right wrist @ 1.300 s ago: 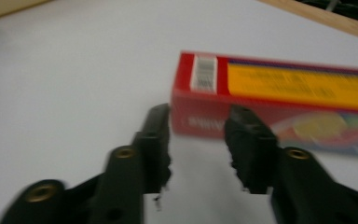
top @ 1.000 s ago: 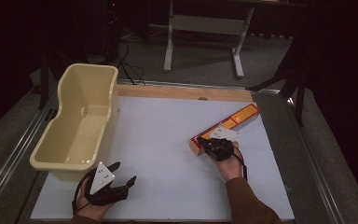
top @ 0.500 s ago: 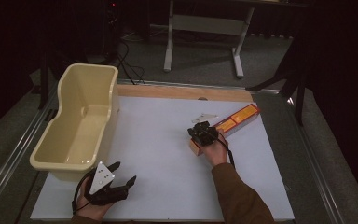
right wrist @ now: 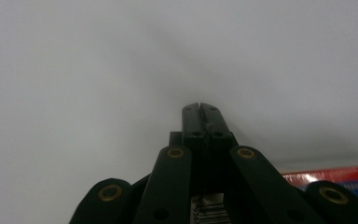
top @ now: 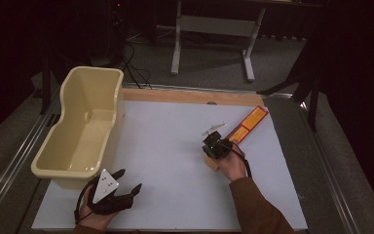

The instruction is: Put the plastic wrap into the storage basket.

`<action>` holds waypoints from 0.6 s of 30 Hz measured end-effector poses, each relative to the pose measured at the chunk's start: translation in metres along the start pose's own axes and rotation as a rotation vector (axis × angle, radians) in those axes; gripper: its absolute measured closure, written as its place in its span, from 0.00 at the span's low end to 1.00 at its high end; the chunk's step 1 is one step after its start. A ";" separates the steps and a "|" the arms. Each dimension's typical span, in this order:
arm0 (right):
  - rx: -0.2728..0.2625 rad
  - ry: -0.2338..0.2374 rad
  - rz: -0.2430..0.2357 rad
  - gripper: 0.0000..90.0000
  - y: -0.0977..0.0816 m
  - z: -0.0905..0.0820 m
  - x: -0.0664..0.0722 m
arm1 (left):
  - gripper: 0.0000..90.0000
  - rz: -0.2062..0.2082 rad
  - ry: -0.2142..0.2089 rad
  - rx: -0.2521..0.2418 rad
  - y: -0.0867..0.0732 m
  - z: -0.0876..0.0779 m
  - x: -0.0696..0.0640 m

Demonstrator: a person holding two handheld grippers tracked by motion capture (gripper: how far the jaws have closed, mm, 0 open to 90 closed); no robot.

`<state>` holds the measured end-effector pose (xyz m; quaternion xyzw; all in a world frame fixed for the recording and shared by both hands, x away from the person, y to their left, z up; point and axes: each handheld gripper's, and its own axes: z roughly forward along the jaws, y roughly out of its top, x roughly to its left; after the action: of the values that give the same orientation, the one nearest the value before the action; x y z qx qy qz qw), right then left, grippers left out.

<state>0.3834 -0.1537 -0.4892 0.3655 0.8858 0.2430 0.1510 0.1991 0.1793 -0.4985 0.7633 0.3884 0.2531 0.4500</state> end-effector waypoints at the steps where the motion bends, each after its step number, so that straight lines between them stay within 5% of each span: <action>1: 0.003 -0.009 -0.009 1.00 -0.007 -0.005 0.002 | 0.31 -0.001 0.000 0.000 0.000 0.000 0.000; 6: 0.027 -0.058 -0.066 1.00 -0.046 -0.035 0.007 | 0.31 0.004 0.001 0.008 0.000 0.002 -0.001; 15: 0.002 -0.105 -0.005 0.96 -0.088 -0.083 -0.014 | 0.31 0.012 0.000 0.025 0.000 0.007 -0.003; 18: 0.012 -0.055 0.011 0.94 -0.093 -0.078 -0.020 | 0.31 0.020 -0.002 0.027 0.001 0.008 -0.004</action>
<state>0.3088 -0.2503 -0.4721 0.3780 0.8805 0.2285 0.1718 0.2030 0.1716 -0.5020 0.7734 0.3838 0.2515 0.4374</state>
